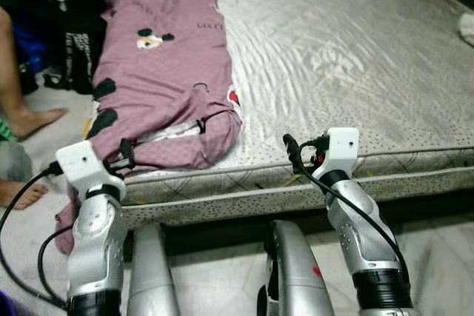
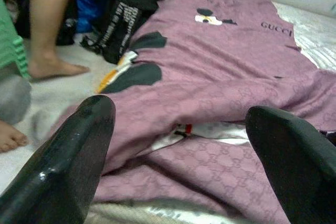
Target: Clean up the room
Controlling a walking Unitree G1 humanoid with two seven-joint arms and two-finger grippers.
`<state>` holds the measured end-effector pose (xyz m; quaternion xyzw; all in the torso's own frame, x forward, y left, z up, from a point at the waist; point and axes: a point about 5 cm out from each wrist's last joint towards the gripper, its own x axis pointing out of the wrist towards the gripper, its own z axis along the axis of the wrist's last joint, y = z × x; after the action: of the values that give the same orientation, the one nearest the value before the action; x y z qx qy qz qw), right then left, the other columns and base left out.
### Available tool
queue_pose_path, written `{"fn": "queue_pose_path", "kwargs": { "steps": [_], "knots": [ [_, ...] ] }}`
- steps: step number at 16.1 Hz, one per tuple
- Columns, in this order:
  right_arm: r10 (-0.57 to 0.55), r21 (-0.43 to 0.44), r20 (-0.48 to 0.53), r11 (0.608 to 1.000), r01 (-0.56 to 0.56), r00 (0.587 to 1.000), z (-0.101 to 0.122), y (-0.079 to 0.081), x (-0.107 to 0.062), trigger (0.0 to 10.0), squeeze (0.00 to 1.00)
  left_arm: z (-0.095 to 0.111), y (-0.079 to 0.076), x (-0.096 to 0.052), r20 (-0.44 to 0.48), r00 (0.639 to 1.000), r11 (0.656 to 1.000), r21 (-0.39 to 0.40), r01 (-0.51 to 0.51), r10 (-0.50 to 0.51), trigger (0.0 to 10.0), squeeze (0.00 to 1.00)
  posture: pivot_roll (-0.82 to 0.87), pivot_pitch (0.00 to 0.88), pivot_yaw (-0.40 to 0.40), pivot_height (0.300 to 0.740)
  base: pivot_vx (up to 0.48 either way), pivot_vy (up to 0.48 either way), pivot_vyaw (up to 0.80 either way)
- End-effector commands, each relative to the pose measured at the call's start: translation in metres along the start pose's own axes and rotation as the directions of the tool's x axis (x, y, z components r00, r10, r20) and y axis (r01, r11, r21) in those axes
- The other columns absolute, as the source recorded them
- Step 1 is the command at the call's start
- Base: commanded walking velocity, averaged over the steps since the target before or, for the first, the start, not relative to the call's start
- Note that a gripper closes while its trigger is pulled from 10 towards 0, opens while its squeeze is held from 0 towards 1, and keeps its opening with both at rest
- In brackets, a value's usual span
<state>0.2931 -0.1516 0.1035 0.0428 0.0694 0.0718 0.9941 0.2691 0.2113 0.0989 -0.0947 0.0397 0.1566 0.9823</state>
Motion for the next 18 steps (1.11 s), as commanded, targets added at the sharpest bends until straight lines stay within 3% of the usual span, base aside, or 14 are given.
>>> {"fn": "queue_pose_path", "kwargs": {
  "steps": [1,4,6,9,11,14,17,18],
  "knots": [
    [-0.026,-0.024,0.022,0.999,0.026,0.999,0.008,-0.008,-0.003,10.0,0.00,0.003,0.002,0.006,0.015,1.000,1.000,-0.006,-0.016,0.016,10.0,0.00,-0.11,0.073,-0.054,0.521,0.000,0.000,0.00],
    [-0.087,-0.093,0.015,0.992,0.088,0.996,0.009,-0.033,-0.016,10.0,0.00,0.007,0.004,0.022,0.026,0.999,1.000,-0.008,-0.026,0.027,10.0,0.00,-0.15,0.089,-0.053,0.521,0.000,0.000,0.00],
    [-0.133,-0.147,0.005,0.980,0.132,0.991,0.010,-0.052,-0.030,10.0,0.00,-0.004,-0.002,0.036,-0.081,0.997,1.000,0.010,0.001,0.000,10.0,0.00,-0.19,0.104,-0.051,0.521,0.000,0.000,0.00],
    [-0.163,-0.179,-0.003,0.971,0.160,0.987,0.012,-0.062,-0.043,10.0,0.00,-0.018,-0.011,0.048,-0.163,0.986,0.999,0.030,0.034,-0.029,10.0,0.00,-0.24,0.120,-0.048,0.521,0.000,0.000,0.00],
    [-0.166,-0.199,-0.010,0.967,0.161,0.986,0.013,-0.065,-0.050,10.0,0.00,-0.034,-0.019,0.054,-0.279,0.959,0.995,0.063,0.072,-0.051,10.0,0.00,-0.26,0.124,-0.055,0.521,0.000,0.000,0.00],
    [-0.160,-0.208,-0.009,0.966,0.155,0.987,0.017,-0.064,-0.048,10.0,0.00,-0.045,-0.031,0.057,-0.339,0.937,0.993,0.046,0.105,-0.083,10.0,0.00,-0.26,0.120,-0.062,0.521,0.000,0.000,0.00],
    [-0.152,-0.209,-0.013,0.967,0.146,0.988,0.017,-0.061,-0.046,10.0,0.00,-0.064,-0.046,0.049,-0.451,0.876,0.973,0.061,0.221,-0.171,10.0,0.00,-0.26,0.117,-0.061,0.521,0.000,0.000,0.00],
    [-0.151,-0.208,-0.015,0.967,0.145,0.988,0.017,-0.060,-0.046,10.0,0.00,-0.079,-0.054,0.040,-0.525,0.820,0.955,0.043,0.293,-0.228,10.0,0.00,-0.26,0.114,-0.059,0.521,0.000,0.000,0.00]
  ]
}}
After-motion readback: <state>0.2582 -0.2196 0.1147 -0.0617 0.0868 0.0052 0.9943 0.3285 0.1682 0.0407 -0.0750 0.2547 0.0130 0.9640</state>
